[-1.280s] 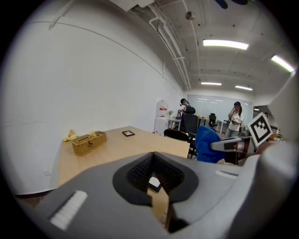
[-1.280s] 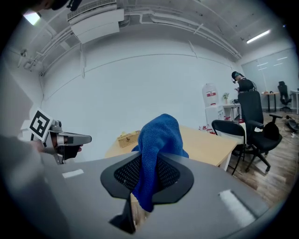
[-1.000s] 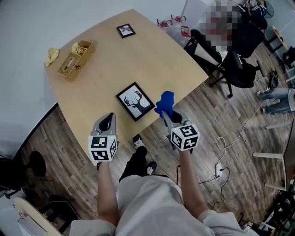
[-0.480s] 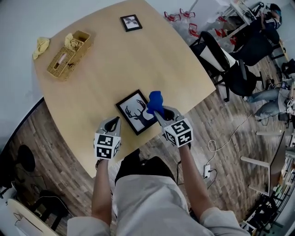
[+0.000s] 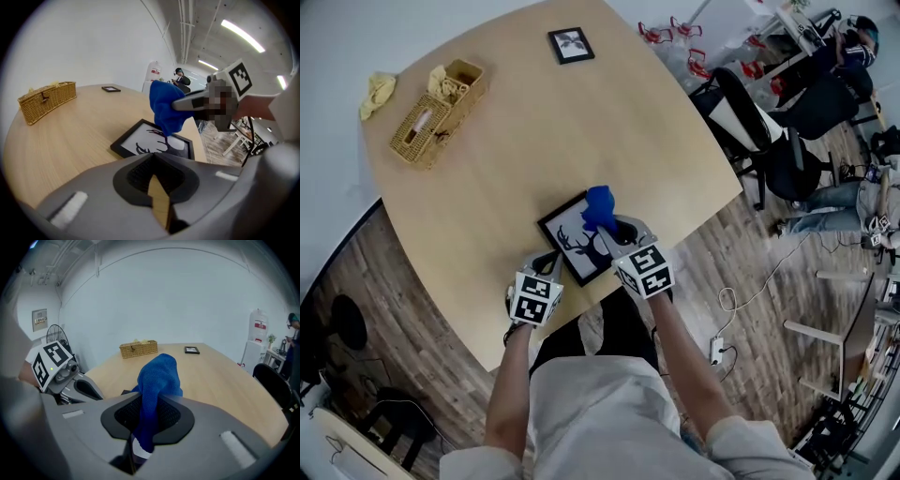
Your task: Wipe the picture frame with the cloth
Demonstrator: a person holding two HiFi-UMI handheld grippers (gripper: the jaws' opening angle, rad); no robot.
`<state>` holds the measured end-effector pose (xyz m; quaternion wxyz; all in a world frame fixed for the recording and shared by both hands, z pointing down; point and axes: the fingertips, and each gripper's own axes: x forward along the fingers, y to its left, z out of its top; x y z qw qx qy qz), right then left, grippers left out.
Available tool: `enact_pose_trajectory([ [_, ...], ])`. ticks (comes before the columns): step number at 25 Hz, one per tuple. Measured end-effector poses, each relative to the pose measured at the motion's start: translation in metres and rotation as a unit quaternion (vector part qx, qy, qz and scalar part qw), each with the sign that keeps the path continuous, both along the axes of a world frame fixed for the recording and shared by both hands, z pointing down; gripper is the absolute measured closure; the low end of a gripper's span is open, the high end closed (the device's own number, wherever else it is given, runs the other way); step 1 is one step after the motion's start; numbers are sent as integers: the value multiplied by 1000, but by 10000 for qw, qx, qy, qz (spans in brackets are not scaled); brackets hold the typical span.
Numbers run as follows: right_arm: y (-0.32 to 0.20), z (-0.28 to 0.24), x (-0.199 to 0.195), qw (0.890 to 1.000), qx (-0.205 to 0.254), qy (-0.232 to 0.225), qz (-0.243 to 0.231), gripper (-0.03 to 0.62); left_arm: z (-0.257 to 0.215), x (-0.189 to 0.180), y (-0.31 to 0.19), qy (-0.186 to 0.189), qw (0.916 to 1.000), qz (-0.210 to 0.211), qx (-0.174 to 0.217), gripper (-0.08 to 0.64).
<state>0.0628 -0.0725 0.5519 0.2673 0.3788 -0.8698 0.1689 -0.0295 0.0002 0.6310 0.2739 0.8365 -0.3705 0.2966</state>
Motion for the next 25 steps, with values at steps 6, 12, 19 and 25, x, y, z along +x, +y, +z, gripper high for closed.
enact_pose_trajectory([
  [6,-23,19,-8,9995,0,122,-304,538,21,7,-3,-157,9994,50,-288,508],
  [12,-54,35,-17,9978,138,357,-548,540,20,15,-4,-144,9991,118,-372,508],
  [19,-71,56,-41,9928,-35,710,-968,540,22,16,-2,-210,9986,155,-460,508],
  [25,-63,97,-58,9830,-656,1059,-1347,538,21,16,-3,-470,9982,261,-249,508],
])
